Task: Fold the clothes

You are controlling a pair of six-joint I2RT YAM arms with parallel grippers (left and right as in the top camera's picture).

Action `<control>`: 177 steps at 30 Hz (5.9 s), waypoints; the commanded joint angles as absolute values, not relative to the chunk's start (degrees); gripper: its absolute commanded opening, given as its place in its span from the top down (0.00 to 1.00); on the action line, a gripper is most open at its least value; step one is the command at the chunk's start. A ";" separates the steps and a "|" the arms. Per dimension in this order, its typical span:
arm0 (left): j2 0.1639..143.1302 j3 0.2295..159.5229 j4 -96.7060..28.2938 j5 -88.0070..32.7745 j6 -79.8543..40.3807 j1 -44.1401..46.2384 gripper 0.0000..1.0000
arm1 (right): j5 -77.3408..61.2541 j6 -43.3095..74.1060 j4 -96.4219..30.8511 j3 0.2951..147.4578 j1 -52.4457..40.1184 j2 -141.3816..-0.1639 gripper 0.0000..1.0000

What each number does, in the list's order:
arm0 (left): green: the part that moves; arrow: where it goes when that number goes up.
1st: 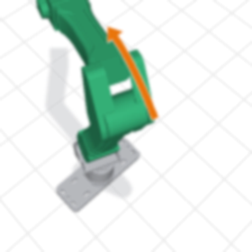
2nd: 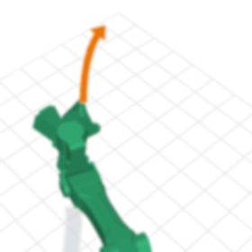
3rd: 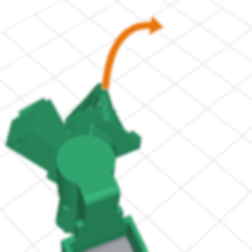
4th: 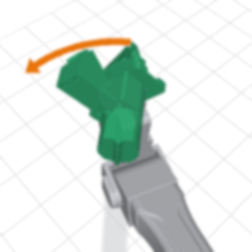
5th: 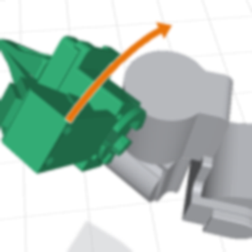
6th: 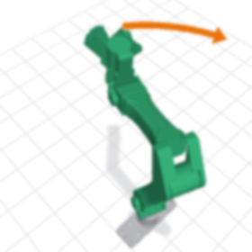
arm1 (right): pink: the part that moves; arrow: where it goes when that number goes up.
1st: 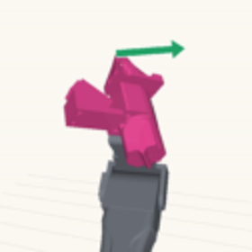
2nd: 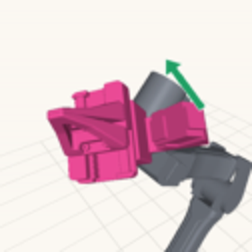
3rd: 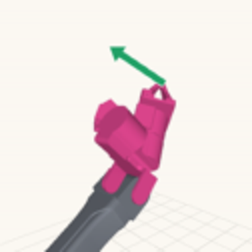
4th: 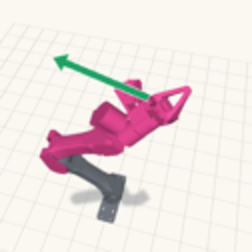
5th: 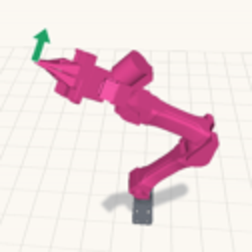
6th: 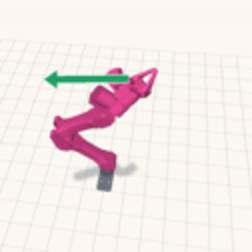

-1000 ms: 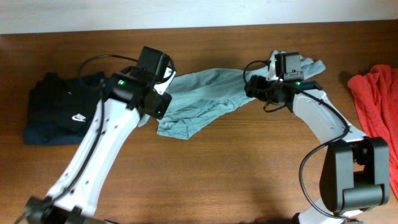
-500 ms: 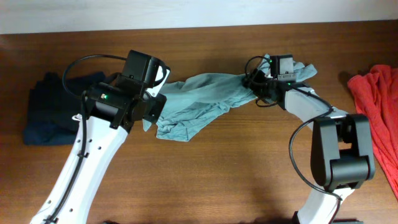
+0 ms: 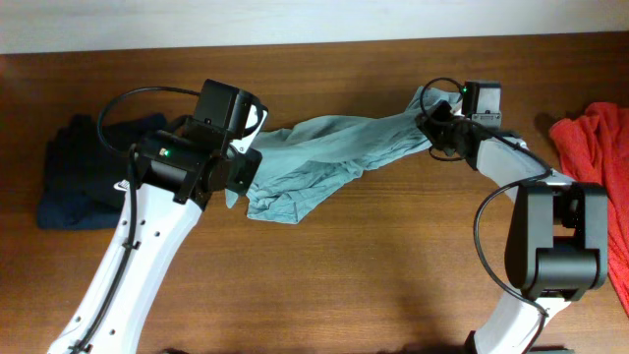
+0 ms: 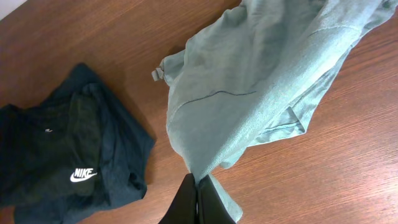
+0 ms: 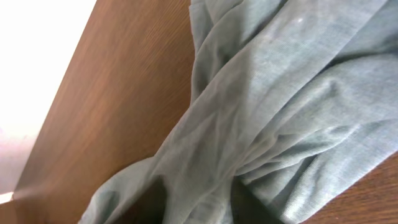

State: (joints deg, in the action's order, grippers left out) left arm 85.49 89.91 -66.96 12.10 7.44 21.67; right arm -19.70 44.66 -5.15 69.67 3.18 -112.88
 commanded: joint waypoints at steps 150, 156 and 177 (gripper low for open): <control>102.06 147.79 -90.54 8.32 5.61 11.90 0.01 | -4.82 18.09 -39.51 106.83 16.32 -138.93 0.93; 110.00 147.79 -94.83 6.92 5.63 11.84 0.02 | -19.27 10.70 -47.42 115.02 16.62 -135.39 0.58; 149.97 147.79 -84.31 -6.24 10.15 12.27 0.22 | -33.82 6.17 -67.33 124.81 13.78 -121.64 0.39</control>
State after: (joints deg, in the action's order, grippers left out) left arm 149.29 147.50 -86.02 -4.56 9.04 12.10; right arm -32.93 7.46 -67.29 124.60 13.87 -121.36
